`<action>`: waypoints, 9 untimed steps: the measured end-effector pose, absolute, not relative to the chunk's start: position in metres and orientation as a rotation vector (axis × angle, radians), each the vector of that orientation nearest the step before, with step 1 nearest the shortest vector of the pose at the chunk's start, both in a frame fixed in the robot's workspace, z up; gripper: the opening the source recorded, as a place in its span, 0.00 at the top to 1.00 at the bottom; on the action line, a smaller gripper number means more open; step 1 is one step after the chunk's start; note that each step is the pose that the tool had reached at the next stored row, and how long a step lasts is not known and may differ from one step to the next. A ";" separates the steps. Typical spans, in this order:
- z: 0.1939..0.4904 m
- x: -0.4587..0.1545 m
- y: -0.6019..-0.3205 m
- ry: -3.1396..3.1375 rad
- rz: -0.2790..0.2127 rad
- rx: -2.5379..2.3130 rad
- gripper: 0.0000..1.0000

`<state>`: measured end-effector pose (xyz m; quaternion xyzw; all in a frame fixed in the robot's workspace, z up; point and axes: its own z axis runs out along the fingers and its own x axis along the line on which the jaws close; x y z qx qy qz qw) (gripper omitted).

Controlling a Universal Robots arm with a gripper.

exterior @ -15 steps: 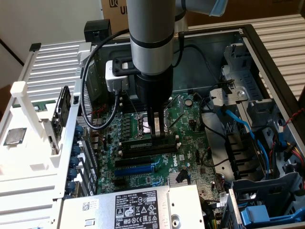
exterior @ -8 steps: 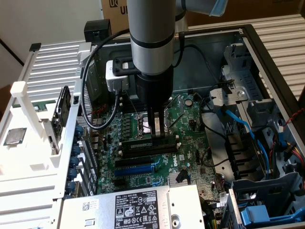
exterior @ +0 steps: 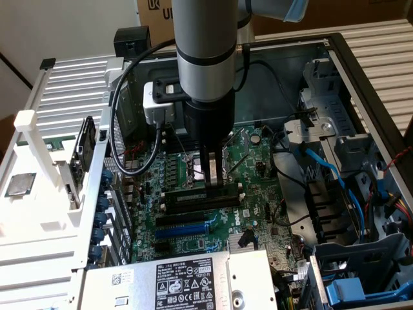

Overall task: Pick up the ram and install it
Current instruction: 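Insert the ram into the slot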

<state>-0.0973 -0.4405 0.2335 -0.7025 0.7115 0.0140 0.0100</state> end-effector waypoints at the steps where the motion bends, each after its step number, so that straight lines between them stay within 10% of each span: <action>1: 0.233 -0.097 -0.440 2.221 0.043 -2.193 0.87; 9: 0.233 -0.098 -0.440 2.222 0.038 -2.194 0.87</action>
